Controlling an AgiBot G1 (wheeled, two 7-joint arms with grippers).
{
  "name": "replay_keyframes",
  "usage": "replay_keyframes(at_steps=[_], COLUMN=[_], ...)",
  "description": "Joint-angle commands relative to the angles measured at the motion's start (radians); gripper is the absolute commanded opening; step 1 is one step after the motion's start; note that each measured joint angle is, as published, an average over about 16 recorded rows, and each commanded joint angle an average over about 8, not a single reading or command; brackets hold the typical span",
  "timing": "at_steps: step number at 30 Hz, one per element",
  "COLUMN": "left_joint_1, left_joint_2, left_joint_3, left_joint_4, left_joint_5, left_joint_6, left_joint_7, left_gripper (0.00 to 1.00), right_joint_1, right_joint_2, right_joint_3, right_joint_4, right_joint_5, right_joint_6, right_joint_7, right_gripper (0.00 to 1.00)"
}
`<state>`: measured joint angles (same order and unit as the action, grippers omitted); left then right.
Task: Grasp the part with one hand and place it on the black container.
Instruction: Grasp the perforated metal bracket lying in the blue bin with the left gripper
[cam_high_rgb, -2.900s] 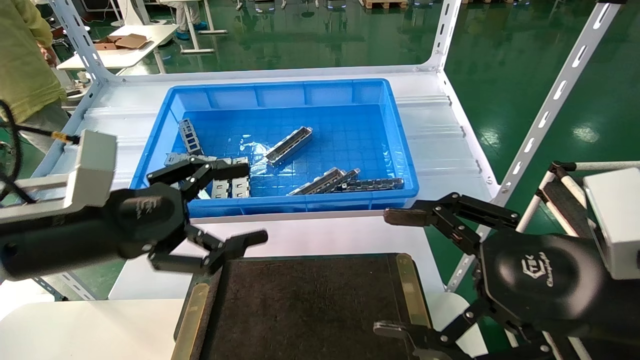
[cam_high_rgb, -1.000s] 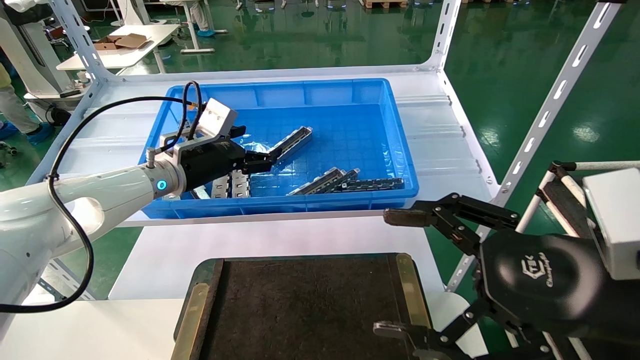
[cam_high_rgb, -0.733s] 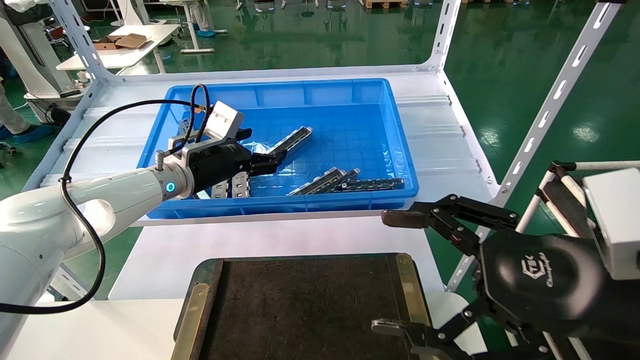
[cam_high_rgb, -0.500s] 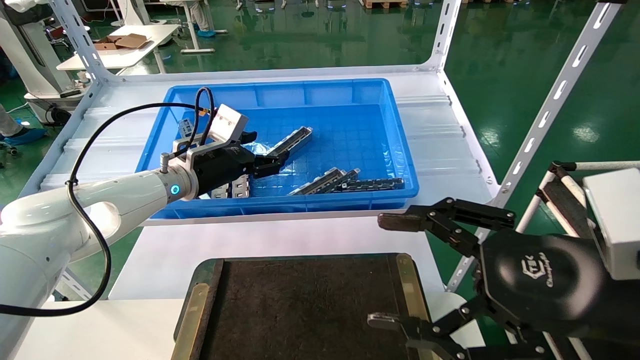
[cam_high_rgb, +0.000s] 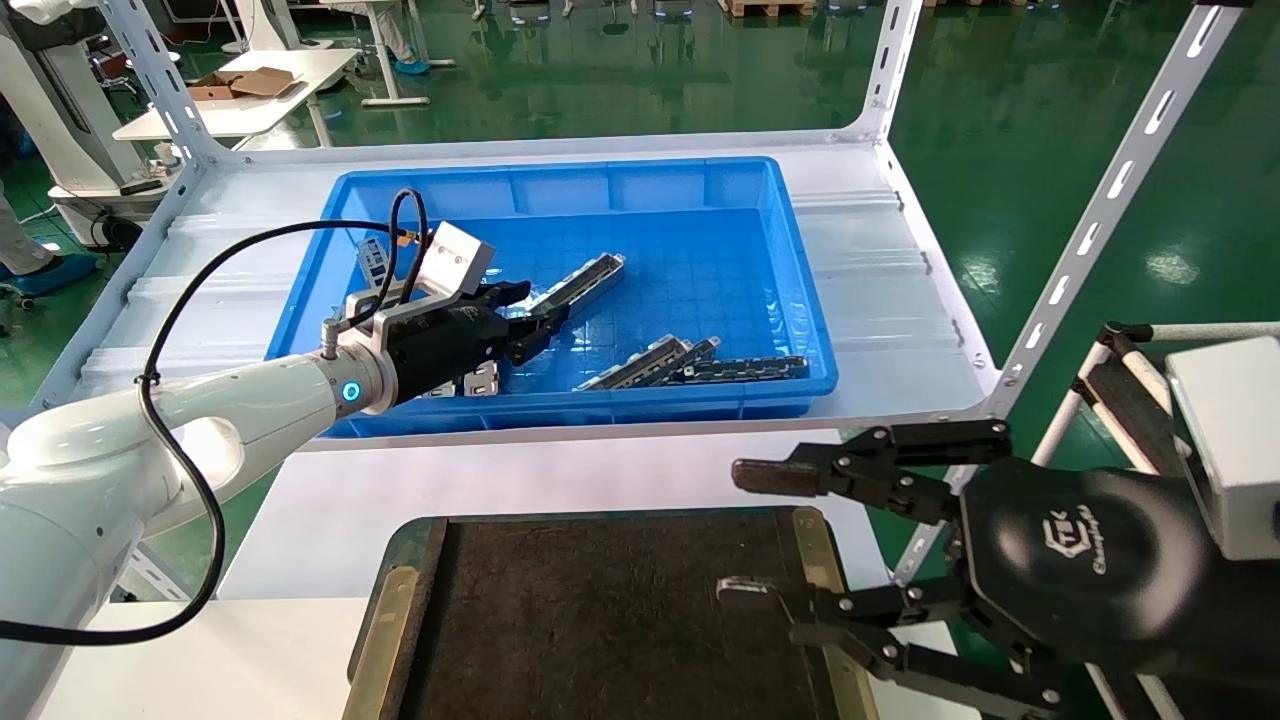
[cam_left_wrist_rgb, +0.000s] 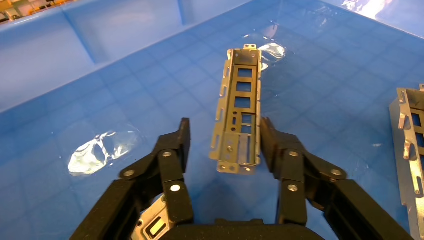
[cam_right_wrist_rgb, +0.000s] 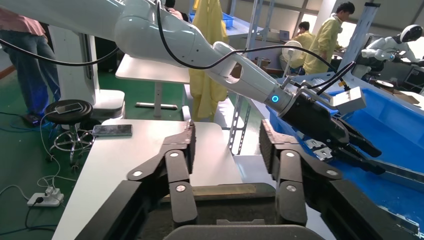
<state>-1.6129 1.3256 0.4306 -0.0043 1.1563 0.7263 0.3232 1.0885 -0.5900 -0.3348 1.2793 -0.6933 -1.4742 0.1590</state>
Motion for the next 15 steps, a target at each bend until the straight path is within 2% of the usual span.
replay_keyframes(at_steps=[1,15], left_joint_1=[0.002,-0.008], left_joint_2=[0.000,-0.008], left_joint_3=[0.000,-0.005], left_joint_4=[0.000,-0.014], left_joint_5=[0.000,-0.008], left_joint_6=[-0.001,0.019], left_joint_7=[-0.001,-0.009], left_gripper=[0.00,0.00], right_joint_1=[0.000,0.000], right_joint_2=[0.000,0.000], right_joint_3=[0.000,0.000], right_joint_4=[0.000,0.000], right_joint_5=[0.000,0.000], right_joint_6=[0.000,0.000], right_joint_7=[0.000,0.000], right_gripper=[0.00,0.00])
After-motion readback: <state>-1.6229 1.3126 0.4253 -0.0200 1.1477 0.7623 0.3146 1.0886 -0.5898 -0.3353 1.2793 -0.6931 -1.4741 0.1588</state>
